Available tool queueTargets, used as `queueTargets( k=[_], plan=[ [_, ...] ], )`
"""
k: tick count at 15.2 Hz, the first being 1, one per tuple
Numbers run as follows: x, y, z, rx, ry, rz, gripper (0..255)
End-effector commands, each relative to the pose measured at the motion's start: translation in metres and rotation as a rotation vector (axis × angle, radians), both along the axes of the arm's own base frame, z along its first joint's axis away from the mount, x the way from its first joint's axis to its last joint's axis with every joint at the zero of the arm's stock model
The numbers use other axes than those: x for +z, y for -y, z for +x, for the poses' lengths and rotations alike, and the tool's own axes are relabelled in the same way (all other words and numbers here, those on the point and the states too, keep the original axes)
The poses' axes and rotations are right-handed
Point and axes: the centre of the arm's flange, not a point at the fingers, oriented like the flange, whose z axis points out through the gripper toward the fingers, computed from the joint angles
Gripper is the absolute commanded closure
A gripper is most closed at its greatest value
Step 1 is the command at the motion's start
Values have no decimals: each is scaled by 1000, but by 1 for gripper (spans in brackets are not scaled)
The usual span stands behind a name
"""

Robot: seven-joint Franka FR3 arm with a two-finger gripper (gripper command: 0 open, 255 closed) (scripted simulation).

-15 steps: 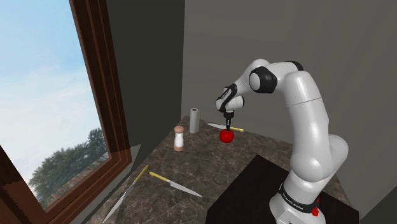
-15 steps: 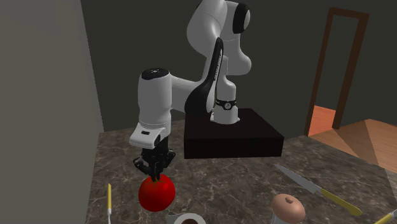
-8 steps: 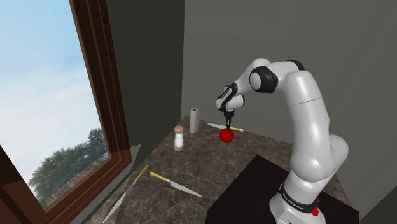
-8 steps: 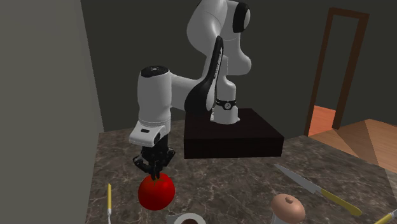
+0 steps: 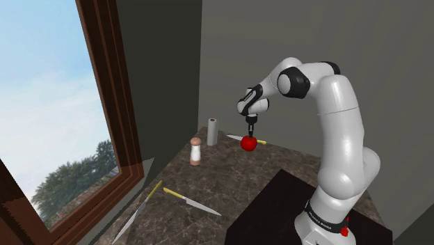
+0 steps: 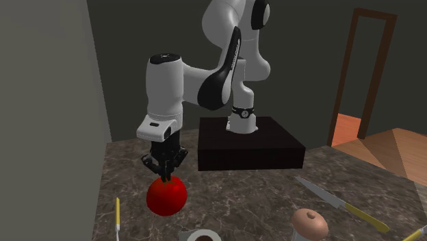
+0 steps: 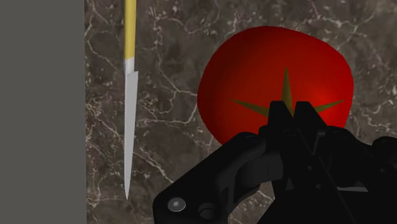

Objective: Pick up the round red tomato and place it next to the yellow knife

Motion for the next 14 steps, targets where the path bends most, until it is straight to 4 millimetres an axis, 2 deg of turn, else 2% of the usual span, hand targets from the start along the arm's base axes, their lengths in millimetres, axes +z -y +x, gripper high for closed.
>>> queueTargets(
  k=[1, 14],
  plan=[
    [12, -1, 1, 0, 0, 0, 255],
    [81, -1, 1, 0, 0, 0, 255]
  ],
)
